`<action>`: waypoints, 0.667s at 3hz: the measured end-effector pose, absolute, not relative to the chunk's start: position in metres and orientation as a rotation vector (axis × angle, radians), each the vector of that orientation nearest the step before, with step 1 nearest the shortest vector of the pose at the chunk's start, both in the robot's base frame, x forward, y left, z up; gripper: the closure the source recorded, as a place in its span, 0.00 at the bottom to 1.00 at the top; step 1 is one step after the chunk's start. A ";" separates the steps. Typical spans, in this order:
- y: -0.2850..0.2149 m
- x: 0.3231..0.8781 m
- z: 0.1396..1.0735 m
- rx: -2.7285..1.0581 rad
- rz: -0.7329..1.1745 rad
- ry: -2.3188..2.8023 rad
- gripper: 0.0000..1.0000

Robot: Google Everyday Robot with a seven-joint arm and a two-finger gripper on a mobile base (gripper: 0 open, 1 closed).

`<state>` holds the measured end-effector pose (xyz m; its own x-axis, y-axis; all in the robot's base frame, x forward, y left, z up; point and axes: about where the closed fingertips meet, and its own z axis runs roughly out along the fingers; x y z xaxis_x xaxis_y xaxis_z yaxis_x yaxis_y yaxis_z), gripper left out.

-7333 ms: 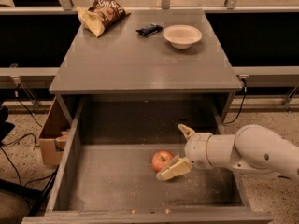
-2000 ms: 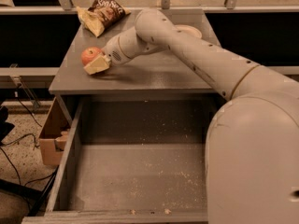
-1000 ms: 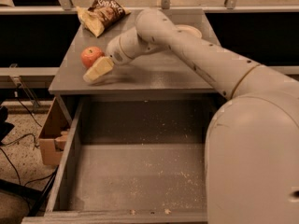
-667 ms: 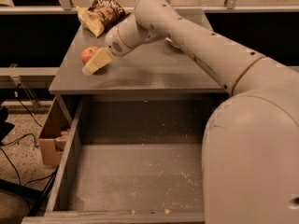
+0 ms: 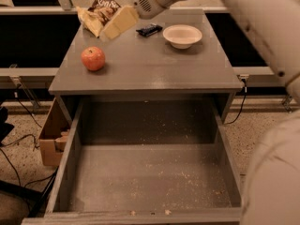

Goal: Pick apple from top drawer and place on counter

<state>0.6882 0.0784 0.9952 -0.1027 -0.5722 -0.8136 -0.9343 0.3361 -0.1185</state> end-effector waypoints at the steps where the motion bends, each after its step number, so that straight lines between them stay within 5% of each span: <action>1: 0.032 0.646 1.041 -1.231 0.510 1.783 0.00; 2: 0.000 0.594 1.080 -1.049 0.454 1.755 0.00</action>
Offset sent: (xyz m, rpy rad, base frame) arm -0.1036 -0.2637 0.0319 0.3124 -0.2362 -0.8302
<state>0.5936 -0.0004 1.0802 -0.1239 -0.4415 -0.8887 -0.8173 0.5534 -0.1609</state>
